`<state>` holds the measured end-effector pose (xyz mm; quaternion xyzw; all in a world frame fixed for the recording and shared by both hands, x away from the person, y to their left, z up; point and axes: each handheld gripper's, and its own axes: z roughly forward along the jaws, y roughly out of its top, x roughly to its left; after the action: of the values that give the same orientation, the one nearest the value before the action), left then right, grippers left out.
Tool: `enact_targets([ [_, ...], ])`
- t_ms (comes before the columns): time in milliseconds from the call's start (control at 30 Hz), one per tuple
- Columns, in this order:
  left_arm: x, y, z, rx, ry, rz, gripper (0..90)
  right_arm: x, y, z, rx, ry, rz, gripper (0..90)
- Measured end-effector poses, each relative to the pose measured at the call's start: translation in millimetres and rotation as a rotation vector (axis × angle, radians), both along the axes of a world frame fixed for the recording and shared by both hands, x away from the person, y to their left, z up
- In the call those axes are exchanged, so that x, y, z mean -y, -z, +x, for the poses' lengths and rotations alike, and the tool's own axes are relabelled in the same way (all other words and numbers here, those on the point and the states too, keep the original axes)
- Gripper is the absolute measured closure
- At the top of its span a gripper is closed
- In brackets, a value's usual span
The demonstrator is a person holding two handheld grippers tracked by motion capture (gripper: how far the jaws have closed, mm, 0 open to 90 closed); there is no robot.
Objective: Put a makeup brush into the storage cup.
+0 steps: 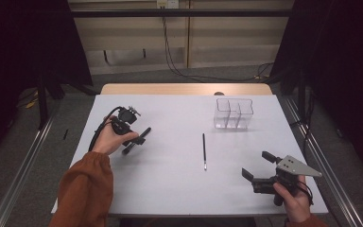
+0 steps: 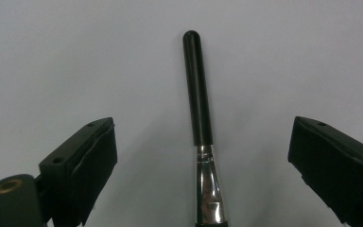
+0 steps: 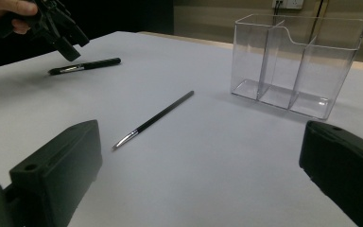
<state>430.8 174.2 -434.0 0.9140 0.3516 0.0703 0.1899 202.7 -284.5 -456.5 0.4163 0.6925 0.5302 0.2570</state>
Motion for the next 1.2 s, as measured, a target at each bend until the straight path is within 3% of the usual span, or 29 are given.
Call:
enact_targets([
  [167, 0.5, 4.5, 3.9, -0.043, 0.002, 0.027, 8.4, 0.1, 0.0, -0.3, 0.001, -0.003, -0.003, 0.0],
  [300, 0.4, 6.3, 6.7, -0.059, 0.0, 0.042, 14.5, -0.1, 0.0, -0.5, 0.001, -0.004, -0.002, 0.0],
  [500, 1.9, 11.0, 8.4, -0.07, -0.023, 0.058, 25.7, -0.6, 0.1, -0.3, -0.003, -0.002, 0.0, 0.0],
  [600, 4.1, 11.0, 10.0, -0.052, -0.017, 0.076, 31.2, -0.7, 0.1, -0.2, -0.003, -0.004, -0.002, 0.0],
  [667, 6.8, 12.4, 10.8, -0.082, -0.002, 0.105, 31.5, -0.7, 0.1, -0.2, -0.004, -0.004, -0.002, 0.0],
  [767, 10.7, 14.6, 11.0, -0.097, 0.009, 0.113, 35.7, -0.6, 0.1, -0.3, -0.003, -0.005, -0.003, 0.0],
  [800, 12.5, 17.2, 10.9, -0.102, 0.007, 0.107, 39.6, -0.7, 0.2, -0.4, -0.007, -0.005, -0.001, 0.0],
  [900, 12.7, 17.3, 12.2, -0.115, -0.001, 0.105, 40.2, -0.8, 0.3, -0.3, -0.007, -0.005, -0.002, 0.0],
  [1033, 15.1, 17.1, 18.2, -0.161, -0.012, 0.133, 40.9, -1.0, 0.4, 0.0, -0.008, -0.01, -0.007, 0.0],
  [1200, 21.8, 16.1, 21.7, -0.19, -0.009, 0.172, 45.6, -1.5, 0.7, -0.4, -0.008, -0.015, -0.01, 0.0],
])
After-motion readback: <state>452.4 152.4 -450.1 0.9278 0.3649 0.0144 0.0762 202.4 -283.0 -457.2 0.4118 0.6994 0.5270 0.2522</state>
